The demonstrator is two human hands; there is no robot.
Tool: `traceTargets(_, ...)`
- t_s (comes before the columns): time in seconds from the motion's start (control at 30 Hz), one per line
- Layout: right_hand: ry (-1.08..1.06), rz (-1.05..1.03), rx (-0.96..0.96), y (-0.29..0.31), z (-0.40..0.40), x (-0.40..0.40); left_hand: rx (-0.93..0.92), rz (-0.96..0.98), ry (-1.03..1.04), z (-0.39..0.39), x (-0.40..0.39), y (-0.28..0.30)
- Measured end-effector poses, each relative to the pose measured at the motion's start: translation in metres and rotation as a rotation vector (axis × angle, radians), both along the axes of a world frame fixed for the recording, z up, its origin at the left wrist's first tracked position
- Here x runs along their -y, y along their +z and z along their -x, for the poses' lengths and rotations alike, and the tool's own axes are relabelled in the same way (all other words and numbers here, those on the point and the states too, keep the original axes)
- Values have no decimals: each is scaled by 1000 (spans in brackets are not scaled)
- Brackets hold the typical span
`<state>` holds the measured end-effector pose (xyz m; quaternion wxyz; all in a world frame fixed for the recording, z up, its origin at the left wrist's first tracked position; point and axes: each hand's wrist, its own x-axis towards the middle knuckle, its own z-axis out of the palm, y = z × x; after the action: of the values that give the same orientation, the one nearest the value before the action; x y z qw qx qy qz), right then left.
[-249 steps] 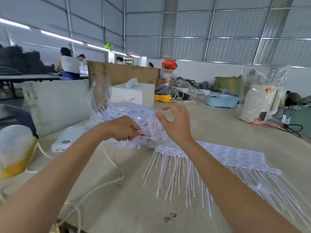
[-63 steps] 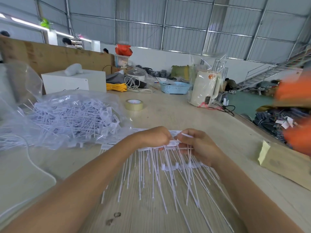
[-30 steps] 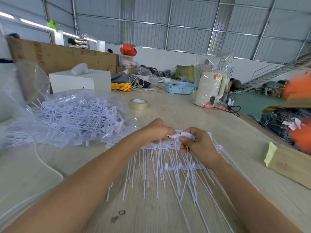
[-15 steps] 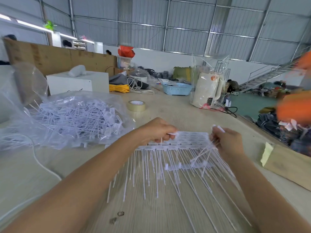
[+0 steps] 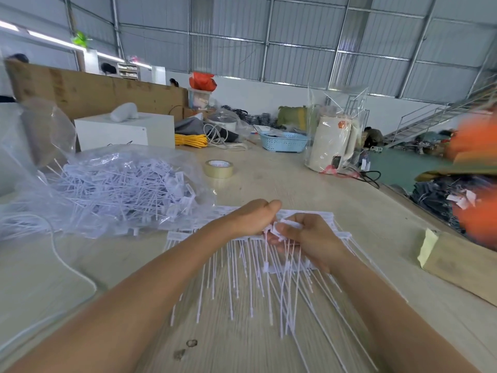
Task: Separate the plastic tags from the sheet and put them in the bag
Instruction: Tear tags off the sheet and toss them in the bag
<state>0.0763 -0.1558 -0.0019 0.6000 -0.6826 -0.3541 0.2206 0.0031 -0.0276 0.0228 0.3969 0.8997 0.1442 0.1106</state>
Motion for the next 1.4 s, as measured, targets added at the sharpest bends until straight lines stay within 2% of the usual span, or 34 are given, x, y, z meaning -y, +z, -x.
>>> traceTargets(0.2,-232,-53,141,2,-14,3,64,426,111,-4,-6,2)
traceTargets(0.3,-265,-117,163,2,-15,3,-23,398,64,-2,-6,0)
traceTargets(0.43,-226,-120,186,3,-14,4,89,260,64,0,-8,-3)
traceTargets(0.7,-120,-53,149,1,-10,7,145,247,44,0,-6,-6)
traceTargets(0.83,-157,-67,72,1,-13,4,170,232,61,-2,-3,-7)
traceTargets(1.1,-265,-53,182,2,-6,-5,179,127,146,-8,-3,-8)
traceTargets(1.23,-333,-4,389,5,2,-9,114,307,158,-6,-4,-2)
traceTargets(1.4,-349,24,647,9,8,-8,-98,587,111,2,-7,13)
